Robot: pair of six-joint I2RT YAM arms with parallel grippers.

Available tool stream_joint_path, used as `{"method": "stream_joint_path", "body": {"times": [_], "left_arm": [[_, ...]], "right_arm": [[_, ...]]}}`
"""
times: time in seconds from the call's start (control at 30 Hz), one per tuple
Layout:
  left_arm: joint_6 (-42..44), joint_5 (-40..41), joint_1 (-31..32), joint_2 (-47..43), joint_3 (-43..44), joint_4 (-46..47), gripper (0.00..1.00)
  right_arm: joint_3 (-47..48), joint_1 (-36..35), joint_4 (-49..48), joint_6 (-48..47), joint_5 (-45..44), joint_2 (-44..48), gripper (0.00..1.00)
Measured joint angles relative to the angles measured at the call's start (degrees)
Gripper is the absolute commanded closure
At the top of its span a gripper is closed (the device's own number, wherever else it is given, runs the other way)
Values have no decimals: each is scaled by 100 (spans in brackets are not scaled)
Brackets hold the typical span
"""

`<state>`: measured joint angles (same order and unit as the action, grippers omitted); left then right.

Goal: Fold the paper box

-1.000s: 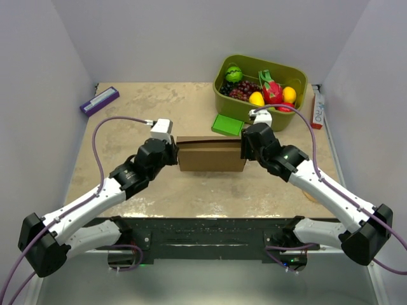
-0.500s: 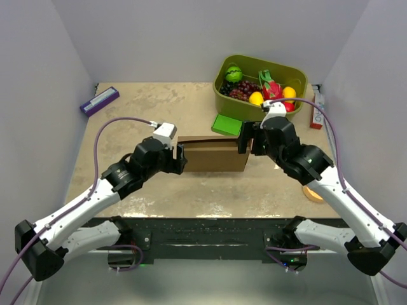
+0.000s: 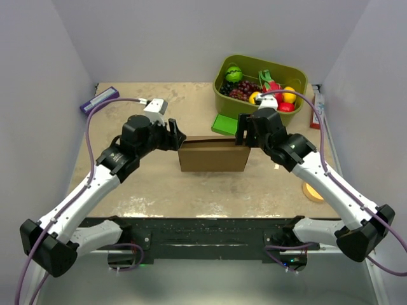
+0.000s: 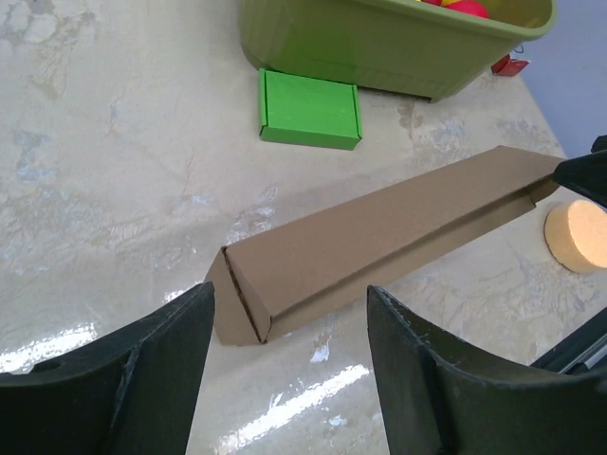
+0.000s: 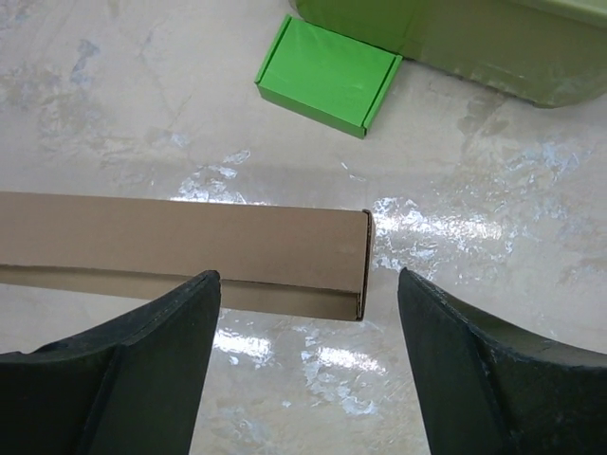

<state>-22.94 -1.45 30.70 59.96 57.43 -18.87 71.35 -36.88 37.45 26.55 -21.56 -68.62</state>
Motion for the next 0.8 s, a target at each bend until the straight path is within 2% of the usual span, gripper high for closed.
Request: {"method": "stream_joint_path", "body": {"times": [0.27,0.8], "left_arm": [[109,-48,-72,544,-13,245,37],[114,-116,-68,275,-859,1073,44]], "right_arm": [[-83,76,-229,-66,-151,-79,26],[-933,94,-776,0,-166,-24,34]]}}
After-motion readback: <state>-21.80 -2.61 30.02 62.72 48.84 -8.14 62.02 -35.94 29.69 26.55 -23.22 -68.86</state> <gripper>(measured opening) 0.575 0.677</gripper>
